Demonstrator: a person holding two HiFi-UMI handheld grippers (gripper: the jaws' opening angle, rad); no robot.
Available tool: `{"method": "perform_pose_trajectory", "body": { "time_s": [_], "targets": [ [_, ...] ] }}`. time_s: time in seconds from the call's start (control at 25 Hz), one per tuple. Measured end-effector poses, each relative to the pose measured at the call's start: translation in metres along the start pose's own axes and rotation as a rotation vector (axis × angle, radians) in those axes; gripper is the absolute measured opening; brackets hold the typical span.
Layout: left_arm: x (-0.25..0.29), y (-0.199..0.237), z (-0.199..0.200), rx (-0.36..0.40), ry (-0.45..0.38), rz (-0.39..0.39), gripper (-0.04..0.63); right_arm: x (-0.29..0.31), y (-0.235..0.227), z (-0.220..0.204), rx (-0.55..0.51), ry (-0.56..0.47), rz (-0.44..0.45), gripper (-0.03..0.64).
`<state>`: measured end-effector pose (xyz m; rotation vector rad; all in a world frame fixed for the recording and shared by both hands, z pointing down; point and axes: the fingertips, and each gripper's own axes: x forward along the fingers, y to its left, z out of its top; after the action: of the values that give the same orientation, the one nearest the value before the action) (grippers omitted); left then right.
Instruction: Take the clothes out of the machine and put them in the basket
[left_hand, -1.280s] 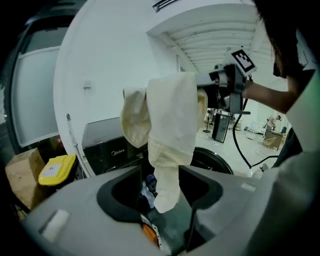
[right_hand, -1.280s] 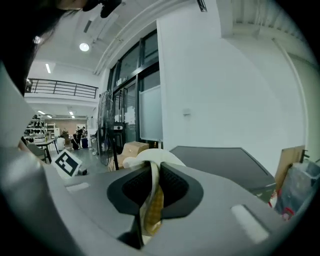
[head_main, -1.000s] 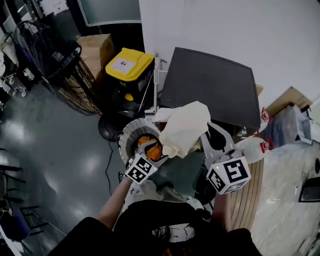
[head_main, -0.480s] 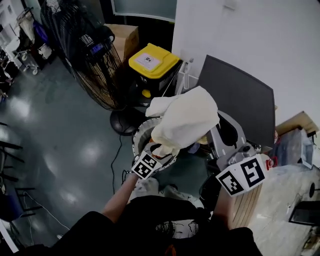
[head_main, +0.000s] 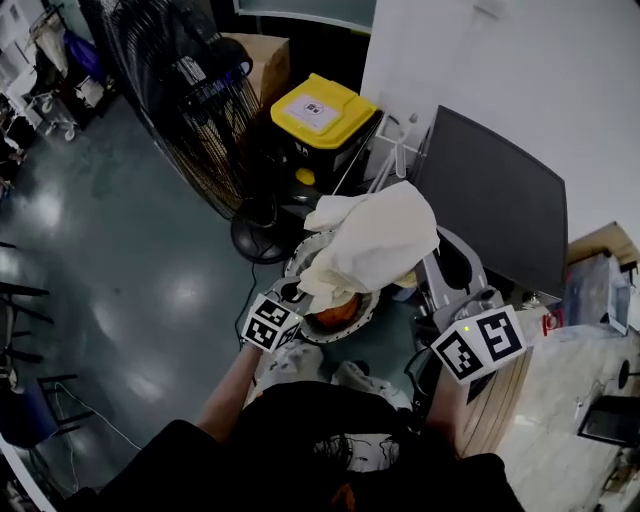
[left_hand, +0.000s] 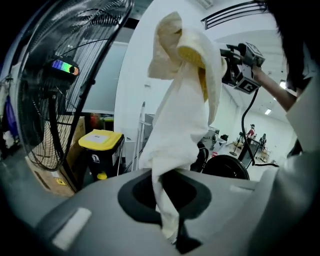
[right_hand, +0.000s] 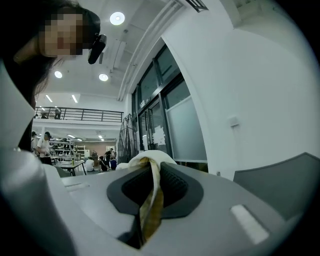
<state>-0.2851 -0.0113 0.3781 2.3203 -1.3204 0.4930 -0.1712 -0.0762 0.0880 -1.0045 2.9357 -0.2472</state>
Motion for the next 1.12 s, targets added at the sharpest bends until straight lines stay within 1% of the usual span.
{"method": "perform_pose_trajectory", "body": {
  "time_s": [0.16, 0.32, 0.48, 0.68, 0.8, 0.88, 0.96, 1.12],
  "targets": [
    [-0.017, 0.019, -0.011, 0.002, 0.016, -0.001, 0.008, 0.015, -0.001, -0.045, 0.03, 0.079, -0.039, 0.06],
    [-0.019, 0.028, -0.021, 0.017, 0.043, -0.035, 0.008, 0.024, -0.005, -0.096, 0.044, 0.177, -0.099, 0.06],
    [-0.011, 0.031, -0.03, 0.034, 0.081, -0.089, 0.008, 0.028, -0.013, -0.149, 0.047, 0.284, -0.165, 0.06],
    [0.002, 0.028, -0.048, 0.085, 0.161, -0.178, 0.008, 0.025, -0.02, -0.219, 0.038, 0.421, -0.242, 0.06],
    [0.013, 0.026, -0.06, 0.116, 0.206, -0.228, 0.008, 0.023, -0.024, -0.259, 0.037, 0.485, -0.271, 0.06],
    [0.022, 0.027, -0.07, 0.128, 0.235, -0.245, 0.008, 0.022, -0.027, -0.286, 0.046, 0.524, -0.283, 0.06],
    [0.033, 0.03, -0.079, 0.132, 0.264, -0.253, 0.008, 0.021, -0.029, -0.315, 0.071, 0.557, -0.293, 0.06],
    [0.049, 0.038, -0.1, 0.135, 0.327, -0.254, 0.008, 0.014, -0.03, -0.372, 0.162, 0.615, -0.327, 0.06]
  ]
}}
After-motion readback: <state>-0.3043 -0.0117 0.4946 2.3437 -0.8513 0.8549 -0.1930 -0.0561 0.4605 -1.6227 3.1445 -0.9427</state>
